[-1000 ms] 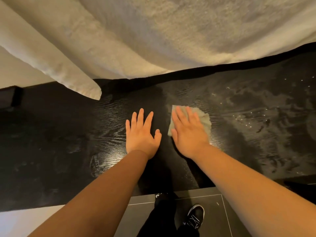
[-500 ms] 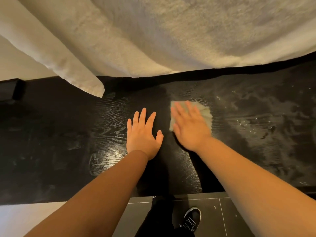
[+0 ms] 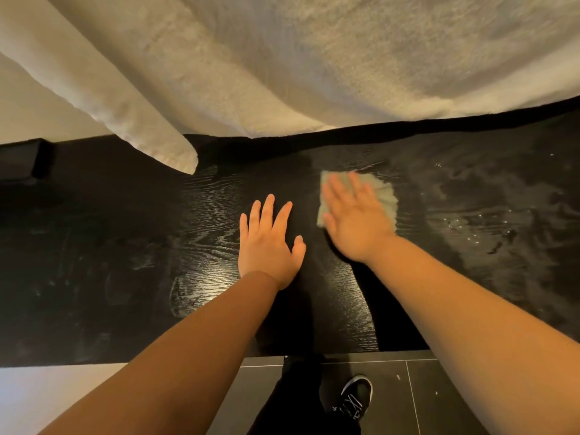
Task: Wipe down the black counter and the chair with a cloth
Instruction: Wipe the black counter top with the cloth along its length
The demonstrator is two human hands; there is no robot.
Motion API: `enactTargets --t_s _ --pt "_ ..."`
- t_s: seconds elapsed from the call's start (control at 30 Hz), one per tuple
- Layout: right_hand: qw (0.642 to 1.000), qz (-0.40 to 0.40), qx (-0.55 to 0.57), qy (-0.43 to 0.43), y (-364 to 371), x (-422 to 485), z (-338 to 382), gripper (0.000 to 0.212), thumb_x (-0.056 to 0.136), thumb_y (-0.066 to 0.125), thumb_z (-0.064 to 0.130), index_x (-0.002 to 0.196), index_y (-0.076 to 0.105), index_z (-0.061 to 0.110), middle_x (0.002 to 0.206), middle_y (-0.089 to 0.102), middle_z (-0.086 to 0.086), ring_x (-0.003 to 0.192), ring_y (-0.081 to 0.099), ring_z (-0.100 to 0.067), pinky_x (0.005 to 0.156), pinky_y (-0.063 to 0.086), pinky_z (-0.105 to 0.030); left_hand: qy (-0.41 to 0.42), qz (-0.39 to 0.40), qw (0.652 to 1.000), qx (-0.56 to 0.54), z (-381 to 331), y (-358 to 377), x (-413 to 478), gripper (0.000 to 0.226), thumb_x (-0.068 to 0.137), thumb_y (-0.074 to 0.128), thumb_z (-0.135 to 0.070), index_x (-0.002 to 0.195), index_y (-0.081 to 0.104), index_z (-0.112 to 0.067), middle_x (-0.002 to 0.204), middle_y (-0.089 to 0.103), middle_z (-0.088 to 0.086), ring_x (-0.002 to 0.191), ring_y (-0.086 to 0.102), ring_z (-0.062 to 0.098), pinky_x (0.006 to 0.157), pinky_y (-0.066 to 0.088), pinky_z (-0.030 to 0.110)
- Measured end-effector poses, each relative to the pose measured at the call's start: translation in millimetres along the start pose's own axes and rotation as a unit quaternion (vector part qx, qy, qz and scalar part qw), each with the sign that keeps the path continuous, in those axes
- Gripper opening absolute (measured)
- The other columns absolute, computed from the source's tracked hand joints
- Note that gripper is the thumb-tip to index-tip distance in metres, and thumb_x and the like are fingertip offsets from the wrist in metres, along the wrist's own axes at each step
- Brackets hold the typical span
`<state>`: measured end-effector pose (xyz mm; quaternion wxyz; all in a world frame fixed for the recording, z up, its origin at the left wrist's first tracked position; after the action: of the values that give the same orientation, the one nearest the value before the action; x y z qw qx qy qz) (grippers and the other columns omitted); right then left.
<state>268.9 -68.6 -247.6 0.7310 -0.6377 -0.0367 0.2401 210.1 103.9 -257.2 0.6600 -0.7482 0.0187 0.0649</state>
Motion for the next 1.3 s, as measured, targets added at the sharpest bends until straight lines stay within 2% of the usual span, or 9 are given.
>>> enactTargets --t_s 0.13,0.37,0.57,0.63,0.77,0.93,1.03,1.13,1.3 --pt "0.994 0.015 -0.004 -0.106 7.8 -5.1 5.2 0.073 0.101 0.021 0.054 0.166 0.020 0.020 0.173 0.016 -0.002 0.160 0.007 -0.032 0.129 0.005 -0.048 0.000 0.004 1.000 0.005 -0.4 1.0 0.7 0.075 0.096 0.038 -0.059 0.166 0.021 -0.034 0.176 0.010 0.004 0.162 0.005 0.031 0.131 0.007 0.056" --pt "0.994 -0.044 0.009 0.096 -10.3 9.0 -51.5 0.073 0.101 0.018 0.048 0.167 0.012 0.017 0.174 0.010 -0.005 0.159 0.004 -0.038 0.127 0.006 -0.053 0.005 0.005 1.000 0.008 0.1 0.2 1.3 0.075 0.098 0.035 -0.058 0.166 0.021 -0.032 0.176 0.011 0.006 0.162 0.006 0.033 0.131 0.008 0.057" --pt "0.995 0.021 -0.003 -0.097 15.5 -19.8 37.0 0.070 0.103 0.019 0.049 0.167 0.016 0.020 0.174 0.010 -0.003 0.160 0.000 -0.034 0.127 -0.002 -0.047 0.003 0.016 1.000 -0.023 1.0 -0.5 0.0 0.076 0.096 0.039 -0.059 0.166 0.026 -0.031 0.175 0.015 0.007 0.161 0.008 0.033 0.130 0.005 0.056" --pt "0.991 0.036 0.010 -0.127 14.3 -21.9 29.2 0.067 0.106 0.027 0.048 0.166 0.016 0.022 0.174 0.010 0.001 0.160 0.001 -0.029 0.126 -0.005 -0.043 0.000 0.012 0.999 -0.038 2.2 -8.3 6.8 0.073 0.094 0.047 -0.059 0.161 0.036 -0.031 0.171 0.028 0.006 0.156 0.022 0.034 0.128 0.016 0.054" --pt "1.000 0.001 -0.003 -0.026 -4.4 8.3 -26.7 0.073 0.101 0.013 0.054 0.167 0.010 0.022 0.175 0.004 0.000 0.161 -0.002 -0.029 0.130 0.000 -0.046 0.018 -0.011 0.998 -0.053 9.9 -27.3 42.8 0.066 0.096 0.054 -0.055 0.156 0.045 -0.029 0.157 0.041 0.007 0.143 0.037 0.031 0.120 0.030 0.050" --pt "0.994 -0.006 0.018 0.108 -15.0 35.8 -28.8 0.069 0.107 0.020 0.045 0.167 -0.002 0.020 0.175 -0.006 -0.003 0.159 -0.009 -0.037 0.126 -0.006 -0.049 -0.014 0.027 0.999 -0.022 27.8 -16.7 72.1 0.077 0.099 0.036 -0.065 0.168 0.015 -0.036 0.177 0.003 0.006 0.162 0.000 0.032 0.131 0.004 0.055" --pt "1.000 -0.005 0.000 -0.026 -4.1 29.3 25.1 0.069 0.105 0.018 0.046 0.167 0.007 0.018 0.175 0.004 -0.005 0.159 -0.006 -0.037 0.124 -0.011 -0.046 -0.011 0.011 1.000 -0.013 27.8 -12.8 73.8 0.079 0.097 0.030 -0.066 0.168 0.014 -0.036 0.177 0.001 0.005 0.163 -0.002 0.031 0.131 0.003 0.055" --pt "0.991 0.016 -0.007 -0.132 4.2 25.1 32.3 0.071 0.103 0.025 0.050 0.166 0.020 0.019 0.173 0.016 -0.003 0.160 0.005 -0.032 0.129 0.000 -0.046 -0.013 0.005 1.000 -0.012 28.7 -10.8 75.3 0.079 0.097 0.033 -0.065 0.168 0.015 -0.035 0.177 0.003 0.006 0.163 -0.001 0.032 0.131 0.004 0.056" --pt "0.996 -0.043 0.006 0.084 -22.6 59.9 -64.1 0.074 0.100 0.020 0.050 0.166 0.014 0.017 0.174 0.014 -0.006 0.159 0.006 -0.035 0.128 0.009 -0.052 -0.016 0.012 1.000 0.000 26.1 -13.3 76.0 0.077 0.099 0.035 -0.065 0.167 0.013 -0.035 0.177 0.001 0.005 0.163 -0.003 0.032 0.131 0.002 0.054"
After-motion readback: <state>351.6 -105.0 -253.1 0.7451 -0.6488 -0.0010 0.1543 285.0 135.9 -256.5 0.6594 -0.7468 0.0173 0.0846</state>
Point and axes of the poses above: each hand's wrist, its own x-axis towards the middle knuckle, its own y-axis out of the palm, z = x × y, the point moved 7 cm from there along x, towards the middle knuckle
